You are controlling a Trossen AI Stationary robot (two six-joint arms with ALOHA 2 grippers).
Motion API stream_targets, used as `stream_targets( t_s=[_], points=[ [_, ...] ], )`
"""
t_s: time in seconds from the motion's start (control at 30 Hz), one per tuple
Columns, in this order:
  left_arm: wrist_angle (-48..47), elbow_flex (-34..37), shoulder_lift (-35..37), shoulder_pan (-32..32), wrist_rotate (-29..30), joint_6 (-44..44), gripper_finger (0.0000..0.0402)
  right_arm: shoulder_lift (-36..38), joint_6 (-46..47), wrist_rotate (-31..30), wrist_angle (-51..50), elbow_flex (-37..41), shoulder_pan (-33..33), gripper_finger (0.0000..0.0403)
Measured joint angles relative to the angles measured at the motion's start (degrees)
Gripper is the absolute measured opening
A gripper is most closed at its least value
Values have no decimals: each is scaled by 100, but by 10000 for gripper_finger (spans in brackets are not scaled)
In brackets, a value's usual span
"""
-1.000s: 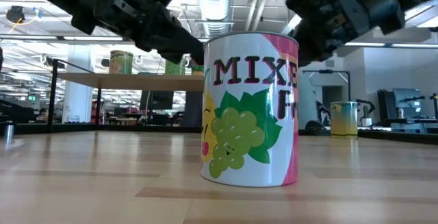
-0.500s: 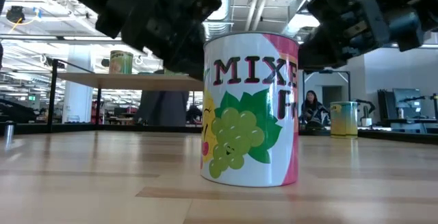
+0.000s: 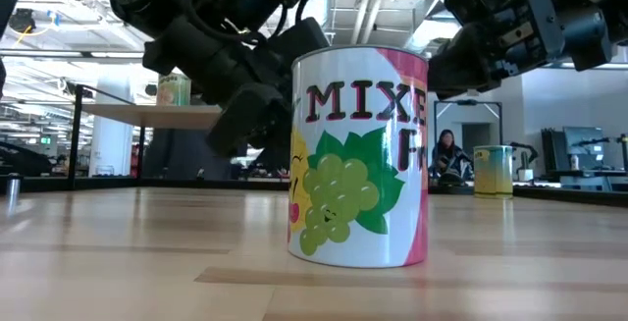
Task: Pick and place cans onto a shelf
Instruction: Put the canned mushrooms on the shelf
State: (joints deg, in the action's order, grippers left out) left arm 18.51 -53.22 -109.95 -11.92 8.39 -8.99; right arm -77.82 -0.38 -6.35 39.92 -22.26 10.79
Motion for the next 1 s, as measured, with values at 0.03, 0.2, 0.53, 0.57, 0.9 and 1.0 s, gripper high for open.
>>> stream_targets(
  t_s=[0.03,0.2,0.53,0.57,0.9,1.0],
  points=[
    [-4,-2,2,0,1,0,98,0,-7,0,16,0,0,11],
    [-27,-2,2,2,2,-84,71,0,-29,0,88,0,0,11],
    [-625,-39,386,138,-164,-139,5,0,-66,2,144,0,0,11],
    [-773,-73,488,187,-170,-105,4,0,-102,2,152,0,0,11],
    [-3051,-557,2428,385,-109,726,1,-2,-145,25,230,-2,0,12],
    [-4077,-820,3224,481,319,1482,1,-2,-145,42,235,-2,2,12]
  ],
)
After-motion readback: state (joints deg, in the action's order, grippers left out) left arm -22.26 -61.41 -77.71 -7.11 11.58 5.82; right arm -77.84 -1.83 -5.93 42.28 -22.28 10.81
